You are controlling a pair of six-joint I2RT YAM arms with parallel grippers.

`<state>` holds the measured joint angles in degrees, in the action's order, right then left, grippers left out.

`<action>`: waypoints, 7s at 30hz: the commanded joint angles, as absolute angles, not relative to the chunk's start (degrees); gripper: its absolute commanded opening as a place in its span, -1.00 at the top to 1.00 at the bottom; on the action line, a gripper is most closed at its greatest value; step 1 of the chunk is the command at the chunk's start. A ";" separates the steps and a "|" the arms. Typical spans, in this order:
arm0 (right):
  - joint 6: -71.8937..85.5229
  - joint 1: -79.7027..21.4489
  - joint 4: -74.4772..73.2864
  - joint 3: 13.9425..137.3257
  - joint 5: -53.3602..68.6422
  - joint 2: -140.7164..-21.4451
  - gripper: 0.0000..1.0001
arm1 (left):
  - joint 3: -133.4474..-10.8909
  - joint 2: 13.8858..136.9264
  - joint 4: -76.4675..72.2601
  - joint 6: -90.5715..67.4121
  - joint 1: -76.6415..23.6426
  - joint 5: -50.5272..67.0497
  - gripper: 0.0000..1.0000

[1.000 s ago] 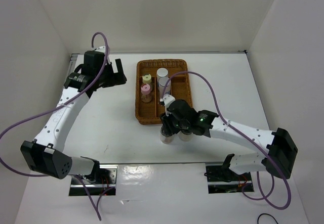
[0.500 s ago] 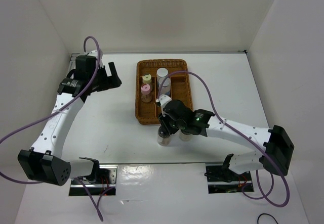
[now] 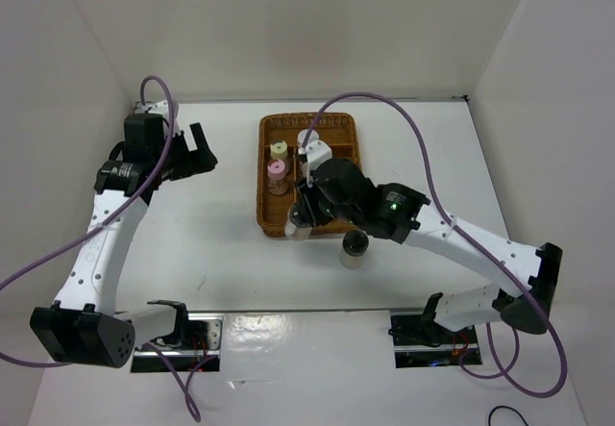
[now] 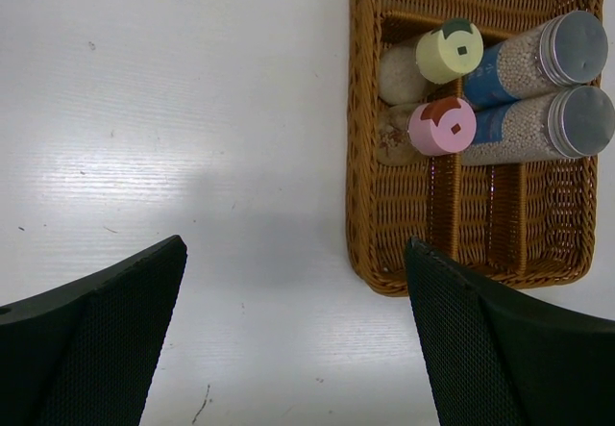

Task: Organize the condiment bottles

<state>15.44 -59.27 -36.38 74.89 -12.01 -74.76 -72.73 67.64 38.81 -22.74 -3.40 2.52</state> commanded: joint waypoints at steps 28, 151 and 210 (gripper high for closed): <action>5.89 -30.32 -20.22 84.72 -17.58 -89.29 1.00 | -70.31 64.95 35.95 -20.83 -0.53 6.33 -1.00; 43.07 -50.10 -51.94 61.00 -21.27 -74.62 0.90 | -65.04 66.45 34.28 -20.30 0.53 13.36 -1.00; 19.60 -32.43 -37.10 90.18 -20.21 -97.82 1.00 | -65.57 66.45 33.75 -20.30 1.58 9.40 -1.00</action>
<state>20.93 -32.91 -43.22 90.50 -18.63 -97.69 -64.82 66.35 35.51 -21.12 1.21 9.61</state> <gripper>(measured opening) 0.263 0.997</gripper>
